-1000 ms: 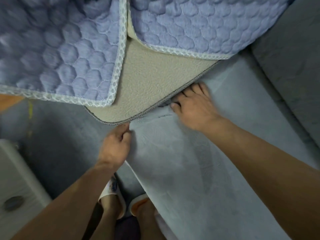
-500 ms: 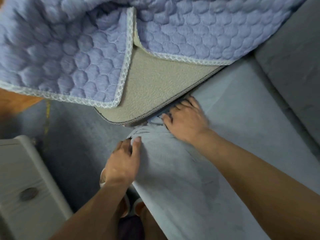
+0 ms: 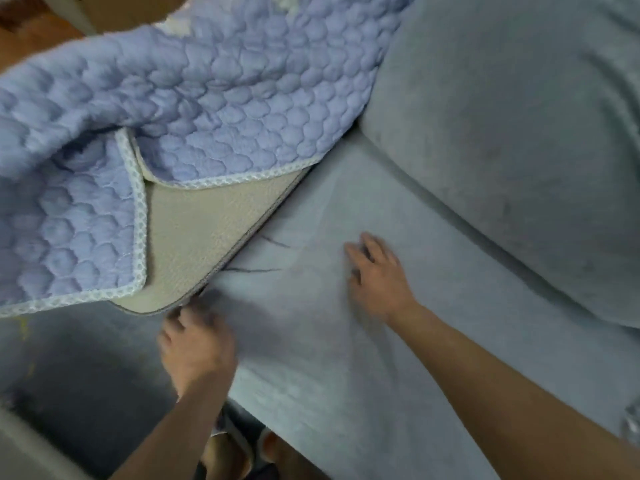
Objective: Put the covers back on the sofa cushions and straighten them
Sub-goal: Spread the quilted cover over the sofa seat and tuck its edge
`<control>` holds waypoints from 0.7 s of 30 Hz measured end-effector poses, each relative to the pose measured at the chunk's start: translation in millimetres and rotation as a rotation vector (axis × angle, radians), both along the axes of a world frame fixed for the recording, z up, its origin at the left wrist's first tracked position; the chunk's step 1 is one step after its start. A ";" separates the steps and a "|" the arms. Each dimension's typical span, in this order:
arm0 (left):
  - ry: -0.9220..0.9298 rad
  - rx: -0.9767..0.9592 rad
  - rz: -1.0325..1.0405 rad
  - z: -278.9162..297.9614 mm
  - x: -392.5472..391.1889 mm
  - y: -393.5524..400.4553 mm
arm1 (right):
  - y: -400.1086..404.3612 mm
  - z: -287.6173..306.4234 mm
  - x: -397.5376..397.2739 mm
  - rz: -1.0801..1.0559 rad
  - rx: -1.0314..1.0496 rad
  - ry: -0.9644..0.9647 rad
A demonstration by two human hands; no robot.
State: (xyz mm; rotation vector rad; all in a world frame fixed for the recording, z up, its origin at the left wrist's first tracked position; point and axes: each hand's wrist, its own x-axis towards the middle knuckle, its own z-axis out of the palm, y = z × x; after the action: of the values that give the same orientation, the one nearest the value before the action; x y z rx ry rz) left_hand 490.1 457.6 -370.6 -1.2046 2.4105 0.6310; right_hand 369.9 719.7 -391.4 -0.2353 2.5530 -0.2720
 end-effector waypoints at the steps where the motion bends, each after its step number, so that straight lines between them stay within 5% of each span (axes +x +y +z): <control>1: 0.100 0.051 -0.116 17.4 -1.5 29.0 | 27.1 11.0 -1.4 -0.155 -0.009 -0.034; 4: 0.297 0.255 -0.463 40.5 -55.1 98.2 | 85.1 54.8 -22.0 -0.582 -0.100 0.010; 7: 0.300 0.411 -0.453 66.8 -154.7 157.3 | 137.0 104.4 -41.6 -0.835 -0.158 0.255; 14: 0.682 0.312 -0.560 158.0 -314.7 221.8 | 214.5 205.7 -80.6 -0.659 0.069 1.050; 16: 0.751 0.242 -0.654 180.9 -345.4 228.5 | 258.9 224.3 -108.2 -0.687 0.214 1.024; 19: 0.686 0.156 -0.748 201.4 -378.4 228.1 | 320.3 237.7 -130.2 -0.828 0.281 0.646; 21: 0.657 0.120 -0.767 205.3 -387.3 225.4 | 329.6 235.9 -133.3 -0.831 0.313 0.567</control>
State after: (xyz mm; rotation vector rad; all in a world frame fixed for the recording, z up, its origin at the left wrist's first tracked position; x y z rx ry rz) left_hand 102.7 683.0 -165.3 0.0691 2.9845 0.9776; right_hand 236.6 1049.3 -155.6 1.0207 3.0625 -0.1033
